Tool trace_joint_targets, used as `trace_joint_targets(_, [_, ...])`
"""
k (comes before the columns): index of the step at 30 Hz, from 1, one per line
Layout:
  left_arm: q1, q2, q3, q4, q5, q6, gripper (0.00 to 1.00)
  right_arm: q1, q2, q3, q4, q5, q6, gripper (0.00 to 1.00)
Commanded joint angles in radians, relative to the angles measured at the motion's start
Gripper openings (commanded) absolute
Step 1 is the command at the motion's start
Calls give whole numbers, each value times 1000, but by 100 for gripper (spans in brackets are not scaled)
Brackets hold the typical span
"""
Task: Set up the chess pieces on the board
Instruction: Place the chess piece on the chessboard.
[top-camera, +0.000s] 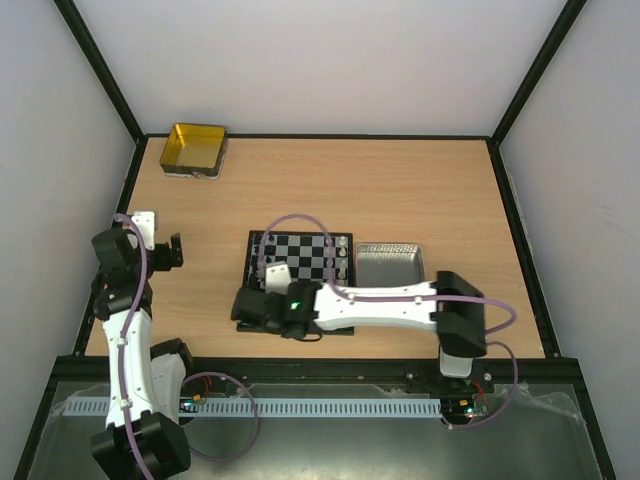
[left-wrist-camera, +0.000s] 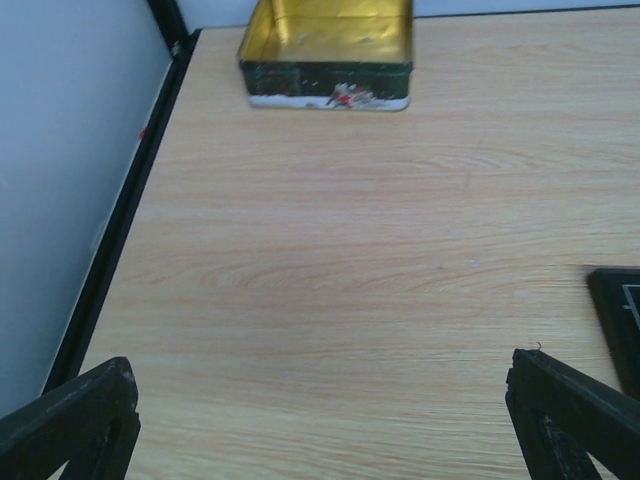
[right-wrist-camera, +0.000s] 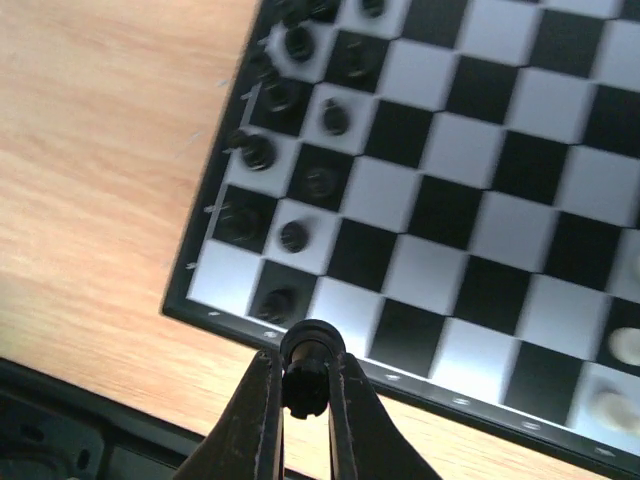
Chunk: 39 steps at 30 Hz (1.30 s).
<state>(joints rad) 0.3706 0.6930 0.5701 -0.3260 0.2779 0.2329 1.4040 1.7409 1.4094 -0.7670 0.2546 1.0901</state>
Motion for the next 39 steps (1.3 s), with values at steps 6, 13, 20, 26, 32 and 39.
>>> trace_joint_targets(6, [73,24,27,33,-108,-59,99,58,196,157,8,-16,-10,6])
trace_joint_targets(13, [196,91,58,7,17,-46,99,59,253,221,36,-30,-17,6])
trace_joint_targets(20, [323,70,59,-2,116,-28,99,58,329,284,34,-34,-42,6])
trace_joint_targets(26, [375,37,54,-7,167,-22,99,48,372,301,32,-49,-47,7])
trace_joint_targets(32, [403,21,49,-5,171,-20,99,25,376,287,49,-62,-34,7])
trace_joint_targets(39, [414,7,43,-5,177,-17,99,8,381,268,66,-78,-38,7])
